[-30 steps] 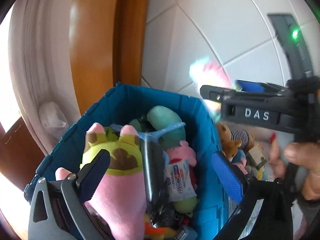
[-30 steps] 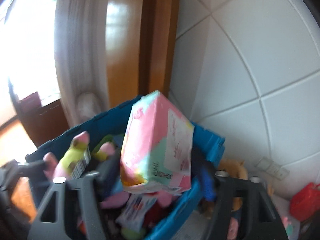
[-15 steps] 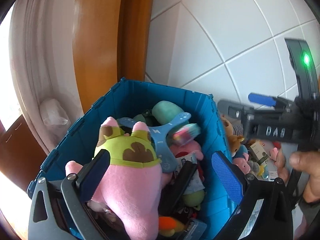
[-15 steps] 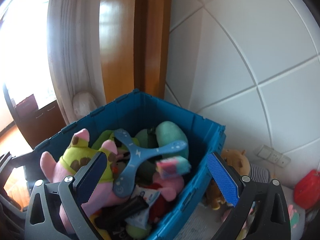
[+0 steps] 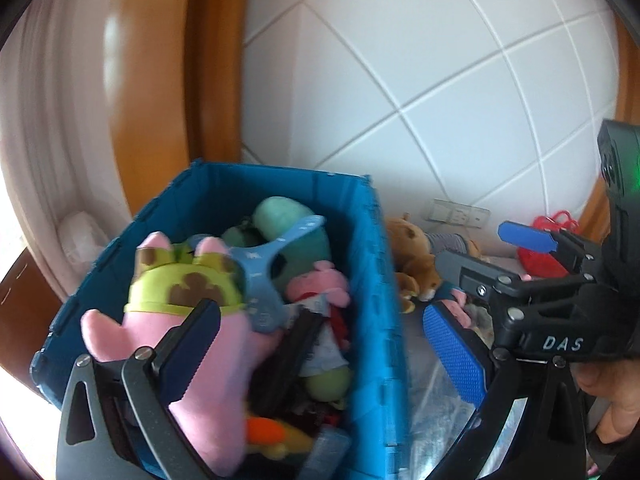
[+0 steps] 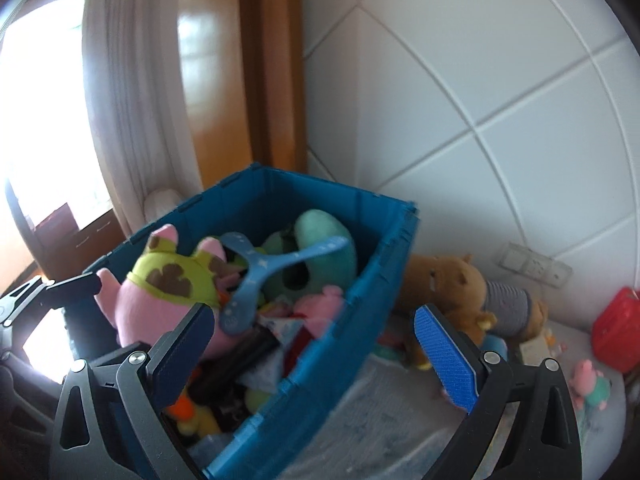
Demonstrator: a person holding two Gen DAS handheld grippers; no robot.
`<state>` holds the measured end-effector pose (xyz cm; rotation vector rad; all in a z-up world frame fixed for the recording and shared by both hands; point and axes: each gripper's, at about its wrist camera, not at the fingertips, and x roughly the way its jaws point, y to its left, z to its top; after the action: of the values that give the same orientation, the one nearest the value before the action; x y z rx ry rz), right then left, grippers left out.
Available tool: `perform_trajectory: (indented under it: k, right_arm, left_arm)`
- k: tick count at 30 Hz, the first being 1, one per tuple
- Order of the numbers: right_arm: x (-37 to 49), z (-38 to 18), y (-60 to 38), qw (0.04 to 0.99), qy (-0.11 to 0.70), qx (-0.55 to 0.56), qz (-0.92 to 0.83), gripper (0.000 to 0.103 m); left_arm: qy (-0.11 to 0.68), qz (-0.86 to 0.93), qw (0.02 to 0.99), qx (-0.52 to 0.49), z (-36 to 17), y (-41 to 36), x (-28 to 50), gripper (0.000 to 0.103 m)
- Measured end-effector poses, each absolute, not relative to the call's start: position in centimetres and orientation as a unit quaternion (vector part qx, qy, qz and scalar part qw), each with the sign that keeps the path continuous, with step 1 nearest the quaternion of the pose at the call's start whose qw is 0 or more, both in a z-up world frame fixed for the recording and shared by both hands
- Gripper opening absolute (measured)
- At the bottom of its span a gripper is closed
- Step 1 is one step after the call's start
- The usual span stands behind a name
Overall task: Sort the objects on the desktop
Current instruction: 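Grasp the brown teddy bear with the left tool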
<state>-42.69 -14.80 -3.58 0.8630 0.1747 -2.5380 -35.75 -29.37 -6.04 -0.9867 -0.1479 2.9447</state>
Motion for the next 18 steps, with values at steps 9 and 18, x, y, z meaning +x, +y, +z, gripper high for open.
perform_trajectory:
  k: [9, 18]
  right_arm:
    - [-40.5, -6.9, -0.1, 0.154, 0.030, 0.333, -0.930, 0.101]
    - [-39.9, -11.8, 14.3, 0.109, 0.033, 0.367, -0.923, 0.101]
  left_arm:
    - [-0.025, 0.941, 0.056, -0.333, -7.3, -18.4, -37.3, 0.103]
    - [-0.016, 0.938, 0.062, -0.340, -12.1, -8.0, -43.8, 0.103]
